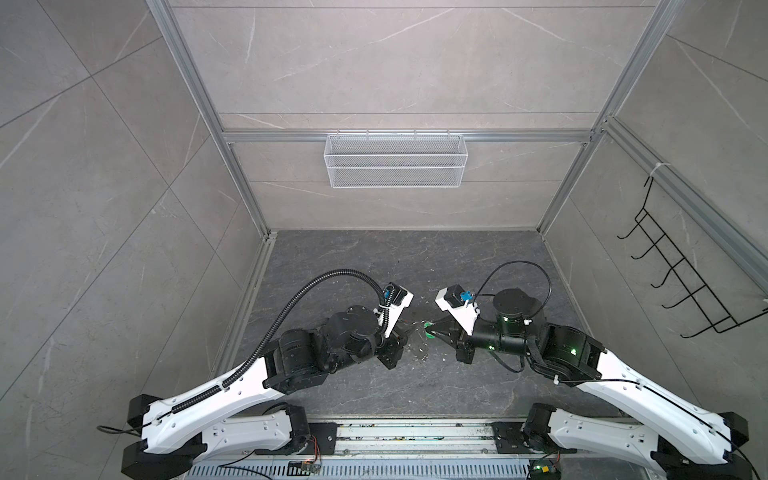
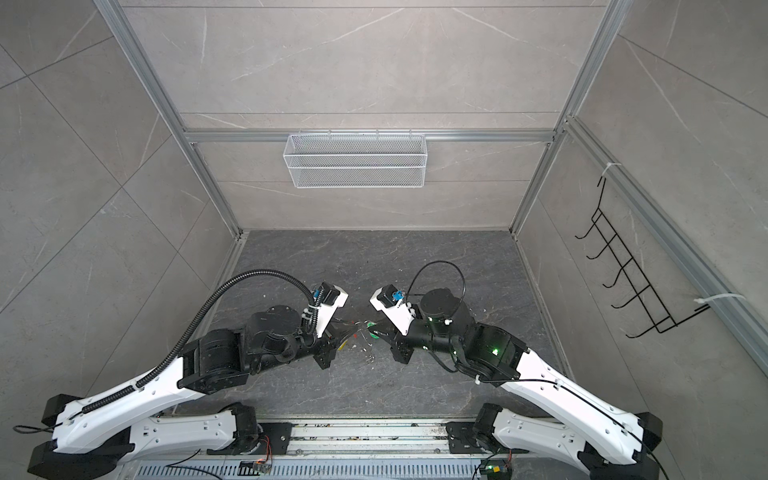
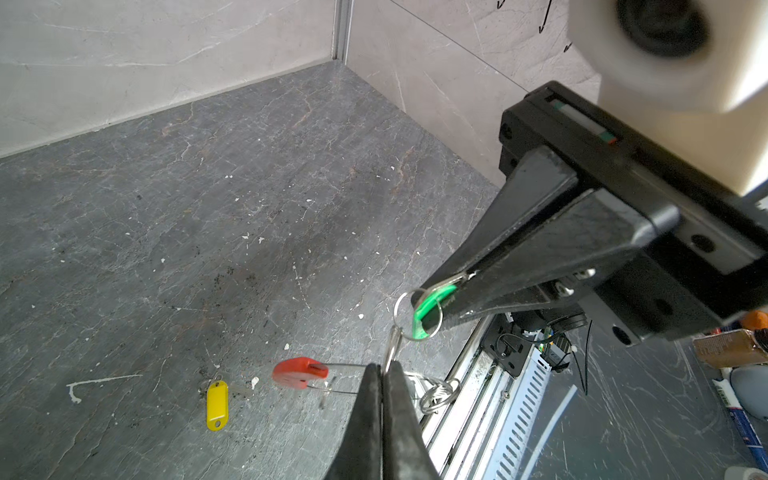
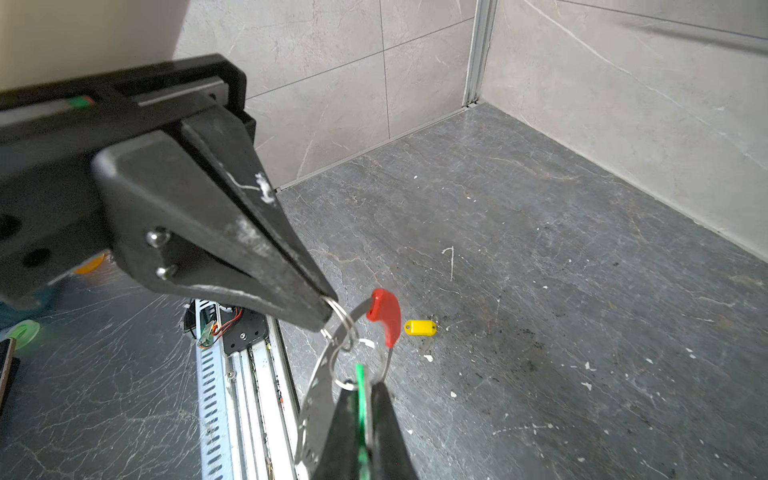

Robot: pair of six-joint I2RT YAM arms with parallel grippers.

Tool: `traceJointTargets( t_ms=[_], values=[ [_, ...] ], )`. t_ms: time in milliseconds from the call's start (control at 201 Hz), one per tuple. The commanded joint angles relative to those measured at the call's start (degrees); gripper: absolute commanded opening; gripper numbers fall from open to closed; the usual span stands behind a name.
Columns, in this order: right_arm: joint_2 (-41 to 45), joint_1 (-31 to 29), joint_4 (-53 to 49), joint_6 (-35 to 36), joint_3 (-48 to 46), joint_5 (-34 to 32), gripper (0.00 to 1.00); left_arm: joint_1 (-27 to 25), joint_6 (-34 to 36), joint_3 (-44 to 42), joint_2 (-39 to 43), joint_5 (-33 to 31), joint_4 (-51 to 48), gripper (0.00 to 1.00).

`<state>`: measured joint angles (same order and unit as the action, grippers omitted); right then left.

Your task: Remove the keys from the keyring

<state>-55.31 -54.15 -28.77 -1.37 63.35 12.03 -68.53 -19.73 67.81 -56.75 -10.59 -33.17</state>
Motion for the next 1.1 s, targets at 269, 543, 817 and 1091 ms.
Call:
traceJointTargets(
  t_ms=[269, 543, 817, 1091],
  values=[
    [-4.9, -0.4, -9.4, 3.3, 11.5, 0.3, 0.00, 0.9, 2.3, 1.0, -2.0, -0.7, -5.3, 0.00],
    [-9.3, -6.3, -19.2, 10.1, 20.4, -5.3, 0.00, 2.1, 3.6, -1.5, -1.6, 9.6, -0.7, 0.00],
    [-10.3, -9.1, -21.5, 12.0, 23.9, -6.9, 0.00, 2.4, 4.6, -3.5, 1.1, 12.4, 0.8, 0.00],
    [-14.4, -9.3, -22.4, 6.2, 27.1, -4.8, 0.00, 2.4, 5.3, -10.4, 7.2, 8.9, 11.4, 0.00]
  ],
)
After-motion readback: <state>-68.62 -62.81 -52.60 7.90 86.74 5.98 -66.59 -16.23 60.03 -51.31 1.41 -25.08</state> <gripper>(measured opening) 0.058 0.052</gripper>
